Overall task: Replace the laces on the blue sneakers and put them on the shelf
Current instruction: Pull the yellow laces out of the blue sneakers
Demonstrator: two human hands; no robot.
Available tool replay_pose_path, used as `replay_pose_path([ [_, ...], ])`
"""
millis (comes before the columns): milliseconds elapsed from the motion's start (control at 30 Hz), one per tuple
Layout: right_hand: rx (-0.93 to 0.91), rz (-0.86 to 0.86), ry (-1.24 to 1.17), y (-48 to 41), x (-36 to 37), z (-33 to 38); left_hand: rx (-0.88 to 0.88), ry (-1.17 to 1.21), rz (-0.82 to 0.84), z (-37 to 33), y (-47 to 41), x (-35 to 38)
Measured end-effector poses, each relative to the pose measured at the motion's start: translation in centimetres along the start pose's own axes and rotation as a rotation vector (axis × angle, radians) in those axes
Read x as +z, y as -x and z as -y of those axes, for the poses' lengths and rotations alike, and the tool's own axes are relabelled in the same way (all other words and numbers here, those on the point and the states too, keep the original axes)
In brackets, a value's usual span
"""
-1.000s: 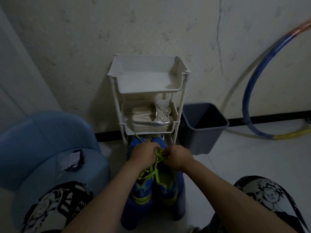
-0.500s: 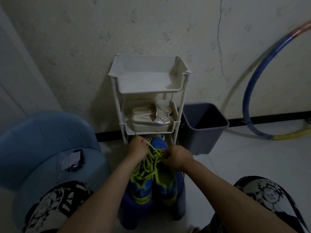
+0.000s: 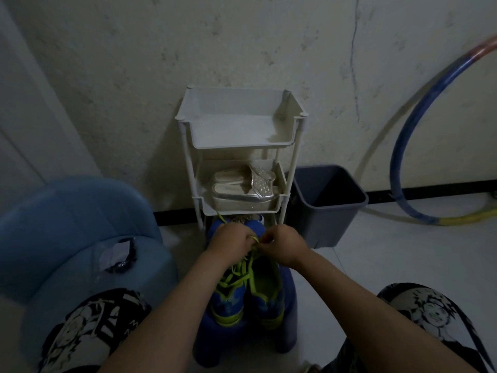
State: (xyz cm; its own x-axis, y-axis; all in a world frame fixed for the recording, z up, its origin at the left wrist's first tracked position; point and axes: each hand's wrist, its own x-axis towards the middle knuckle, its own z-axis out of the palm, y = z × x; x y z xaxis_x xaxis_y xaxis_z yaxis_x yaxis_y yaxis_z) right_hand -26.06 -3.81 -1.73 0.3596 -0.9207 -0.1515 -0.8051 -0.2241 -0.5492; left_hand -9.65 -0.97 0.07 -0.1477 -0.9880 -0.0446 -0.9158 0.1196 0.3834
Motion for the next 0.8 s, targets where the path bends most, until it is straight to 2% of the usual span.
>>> replay_pose_path([
  [100, 0.01, 0.115, 0.137, 0.3, -0.1, -0.2, -0.201, 0.26, -0.042, 0.0, -0.3, 0.4],
  [233, -0.004, 0.155, 0.163, 0.5, -0.2, -0.4, -0.544, 0.653, -0.305, 0.9, -1.0, -0.9],
  [300, -0.007, 0.151, 0.156, 0.4, 0.0, -0.4, -0.601, 0.638, -0.307, 2.0, -1.3, -1.2],
  [400, -0.006, 0.129, 0.165, 0.2, 0.1, -0.3, -0.508, 0.276, -0.138, 2.1, -0.9, -0.9],
  [500, -0.006, 0.112, 0.163, 0.1, 0.1, -0.2, -0.092, 0.014, 0.018, 1.1, -0.3, -0.4],
  [567, 0.003, 0.107, 0.14, 0.0, 0.2, -0.1, 0.066, -0.028, 0.094, 0.6, -0.3, 0.3],
  [700, 0.008, 0.077, 0.051, 0.1, 0.3, -0.2, 0.092, -0.185, 0.074, 0.4, -0.4, 0.7],
  [800, 0.009, 0.079, 0.012, 0.1, 0.2, -0.4, 0.046, -0.183, -0.005, 0.2, -0.3, 0.5],
])
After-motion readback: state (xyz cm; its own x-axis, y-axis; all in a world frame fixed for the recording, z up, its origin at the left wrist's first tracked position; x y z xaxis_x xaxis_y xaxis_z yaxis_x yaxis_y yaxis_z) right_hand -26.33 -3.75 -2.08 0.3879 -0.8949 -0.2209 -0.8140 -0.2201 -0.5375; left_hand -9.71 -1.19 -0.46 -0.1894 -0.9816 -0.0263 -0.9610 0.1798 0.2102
